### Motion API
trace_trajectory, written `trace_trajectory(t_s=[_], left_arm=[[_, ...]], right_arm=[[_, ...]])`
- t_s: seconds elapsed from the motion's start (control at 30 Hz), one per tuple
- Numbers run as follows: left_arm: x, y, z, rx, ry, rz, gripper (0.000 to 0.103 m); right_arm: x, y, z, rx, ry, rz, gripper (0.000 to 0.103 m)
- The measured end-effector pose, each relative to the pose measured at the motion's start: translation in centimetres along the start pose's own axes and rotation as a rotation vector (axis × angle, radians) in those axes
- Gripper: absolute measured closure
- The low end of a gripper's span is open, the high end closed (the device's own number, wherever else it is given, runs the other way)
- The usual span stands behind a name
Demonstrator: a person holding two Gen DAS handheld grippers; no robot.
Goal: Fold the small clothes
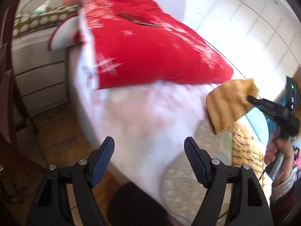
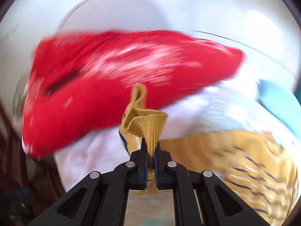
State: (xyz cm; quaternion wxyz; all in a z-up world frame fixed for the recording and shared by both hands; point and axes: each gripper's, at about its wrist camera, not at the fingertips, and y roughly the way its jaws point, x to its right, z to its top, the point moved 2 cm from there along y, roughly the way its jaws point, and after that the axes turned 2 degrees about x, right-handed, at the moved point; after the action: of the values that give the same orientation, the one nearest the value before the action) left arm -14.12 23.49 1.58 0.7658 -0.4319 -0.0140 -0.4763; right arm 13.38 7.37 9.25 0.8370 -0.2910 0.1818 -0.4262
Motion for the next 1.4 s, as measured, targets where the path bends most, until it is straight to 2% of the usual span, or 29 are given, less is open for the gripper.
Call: trace_trajectory(t_s=[0.07, 0.17, 0.27, 0.33, 0.4, 0.43, 0.47, 0.5, 0.57, 0.6, 0.67, 0.77, 0.9, 0.93, 0.97, 1.0, 1.03, 1.1, 1.13, 1.17, 1.23, 1.3, 1.4], left_arm=[[2.1, 0.2, -0.4, -0.017, 0.037, -0.03, 0.027], [5.0, 0.7, -1.0, -0.043, 0.089, -0.064, 0.027], [8.4, 1.7, -1.8, -0.078, 0.156, -0.092, 0.027], [10.8, 2.7, -2.6, -0.112, 0.197, -0.111, 0.027], [13.2, 3.8, -3.5, -0.156, 0.227, -0.146, 0.027], [14.0, 4.0, -3.9, -0.174, 0.239, -0.162, 0.027], [15.3, 4.5, -4.6, -0.2, 0.258, -0.182, 0.027], [16.4, 5.0, -5.4, -0.222, 0.274, -0.202, 0.027], [18.8, 6.1, -7.1, -0.275, 0.311, -0.247, 0.023], [19.6, 6.7, -7.9, -0.302, 0.325, -0.261, 0.021], [21.4, 8.3, -9.7, -0.367, 0.359, -0.294, 0.021], [23.3, 10.5, -12.8, -0.462, 0.401, -0.328, 0.021], [25.7, 10.5, -14.9, -0.427, 0.533, -0.29, 0.019], [26.1, 10.4, -15.2, -0.432, 0.547, -0.295, 0.022], [26.5, 10.4, -15.6, -0.441, 0.559, -0.297, 0.029], [26.7, 10.4, -15.9, -0.45, 0.578, -0.285, 0.058], [27.0, 10.6, -16.3, -0.452, 0.606, -0.254, 0.094], [26.8, 10.4, -15.9, -0.461, 0.603, -0.243, 0.095], [26.7, 9.9, -15.6, -0.456, 0.598, -0.24, 0.095], [26.4, 9.3, -15.0, -0.445, 0.599, -0.241, 0.095], [25.7, 7.4, -13.9, -0.406, 0.616, -0.237, 0.095], [24.6, 5.9, -13.2, -0.37, 0.627, -0.22, 0.095], [22.6, 4.8, -12.9, -0.387, 0.581, -0.244, 0.093]], right_arm=[[7.3, -3.1, 0.1, 0.021, 0.147, -0.051, 0.098], [19.6, -6.8, -2.1, 0.027, 0.387, -0.158, 0.097], [30.6, -9.5, -7.1, 0.005, 0.616, -0.265, 0.097], [35.8, -10.0, -10.9, -0.049, 0.696, -0.349, 0.097], [39.2, -10.0, -14.8, -0.138, 0.732, -0.414, 0.093], [40.3, -10.2, -16.4, -0.168, 0.758, -0.411, 0.092], [41.3, -10.8, -17.5, -0.155, 0.788, -0.371, 0.088], [41.5, -11.7, -18.0, -0.126, 0.803, -0.327, 0.086], [41.5, -13.9, -18.4, -0.11, 0.778, -0.322, 0.07], [40.7, -15.1, -18.4, -0.1, 0.754, -0.319, 0.067], [39.3, -17.7, -18.7, -0.075, 0.719, -0.281, 0.052], [36.5, -20.9, -20.4, -0.075, 0.678, -0.215, 0.044], [32.1, -23.4, -25.6, -0.137, 0.641, -0.189, 0.039], [31.0, -23.6, -27.0, -0.157, 0.634, -0.189, 0.039], [29.8, -23.2, -28.3, -0.177, 0.627, -0.193, 0.039], [28.5, -22.7, -29.4, -0.195, 0.622, -0.192, 0.039], [27.4, -22.0, -30.4, -0.204, 0.621, -0.184, 0.04], [25.9, -21.3, -31.3, -0.176, 0.61, -0.212, 0.066], [25.7, -21.3, -31.5, -0.164, 0.617, -0.211, 0.088], [25.8, -21.5, -31.6, -0.147, 0.661, -0.175, 0.092], [26.0, -23.0, -32.1, -0.094, 0.744, -0.119, 0.093], [25.7, -24.5, -32.8, -0.074, 0.76, -0.119, 0.094], [25.3, -25.4, -35.0, -0.108, 0.769, -0.125, 0.093]])
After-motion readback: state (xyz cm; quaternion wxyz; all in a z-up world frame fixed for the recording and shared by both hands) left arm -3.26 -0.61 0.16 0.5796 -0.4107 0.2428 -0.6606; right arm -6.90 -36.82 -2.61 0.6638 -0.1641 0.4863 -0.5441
